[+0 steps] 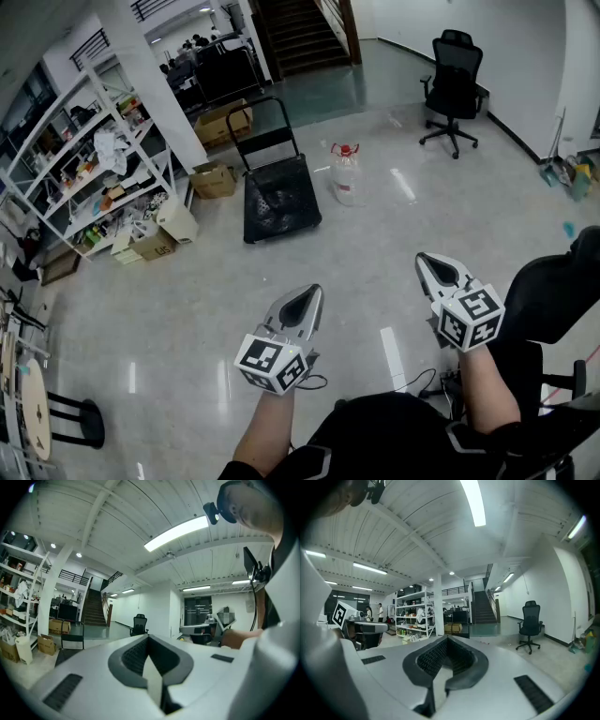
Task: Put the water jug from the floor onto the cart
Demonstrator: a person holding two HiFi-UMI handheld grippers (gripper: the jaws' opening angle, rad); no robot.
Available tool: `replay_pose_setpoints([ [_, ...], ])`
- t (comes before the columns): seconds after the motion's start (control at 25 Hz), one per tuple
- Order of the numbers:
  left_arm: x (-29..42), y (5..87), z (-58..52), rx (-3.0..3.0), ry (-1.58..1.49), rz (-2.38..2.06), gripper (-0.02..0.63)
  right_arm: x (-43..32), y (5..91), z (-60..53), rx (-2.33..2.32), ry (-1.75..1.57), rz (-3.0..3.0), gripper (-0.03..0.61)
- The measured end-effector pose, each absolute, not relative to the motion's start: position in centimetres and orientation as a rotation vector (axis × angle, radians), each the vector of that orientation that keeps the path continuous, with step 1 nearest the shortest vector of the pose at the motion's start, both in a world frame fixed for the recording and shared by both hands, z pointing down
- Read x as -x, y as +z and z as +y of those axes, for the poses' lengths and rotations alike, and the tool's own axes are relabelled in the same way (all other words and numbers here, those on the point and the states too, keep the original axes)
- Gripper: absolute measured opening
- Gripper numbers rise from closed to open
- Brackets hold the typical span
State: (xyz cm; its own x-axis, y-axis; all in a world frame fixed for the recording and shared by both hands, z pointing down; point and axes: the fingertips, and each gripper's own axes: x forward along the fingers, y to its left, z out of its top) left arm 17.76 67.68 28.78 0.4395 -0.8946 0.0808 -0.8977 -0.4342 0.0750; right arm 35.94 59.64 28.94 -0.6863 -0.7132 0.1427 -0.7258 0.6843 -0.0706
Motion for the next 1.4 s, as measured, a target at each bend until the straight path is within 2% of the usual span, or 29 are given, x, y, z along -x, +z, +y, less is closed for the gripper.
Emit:
replay_pose_setpoints([
  [0.64, -16.2, 28.4, 68.6, -2.612, 0.052, -1.569, -0.008, -34.2, 28.6, 60.6, -1.25, 0.207, -2.77, 0.002],
  [0.96, -12.7, 28.8, 68.9, -2.632, 0.009, -1.508, -0.008, -31.0, 28.6, 61.4, -1.302, 0.243, -2.768, 0.002],
  [1.4, -11.5, 29.6, 65.5, -2.65, 0.014, -1.423, -0.008, -28.8, 29.1, 59.0, -1.298, 0.24, -2.732, 0.002],
])
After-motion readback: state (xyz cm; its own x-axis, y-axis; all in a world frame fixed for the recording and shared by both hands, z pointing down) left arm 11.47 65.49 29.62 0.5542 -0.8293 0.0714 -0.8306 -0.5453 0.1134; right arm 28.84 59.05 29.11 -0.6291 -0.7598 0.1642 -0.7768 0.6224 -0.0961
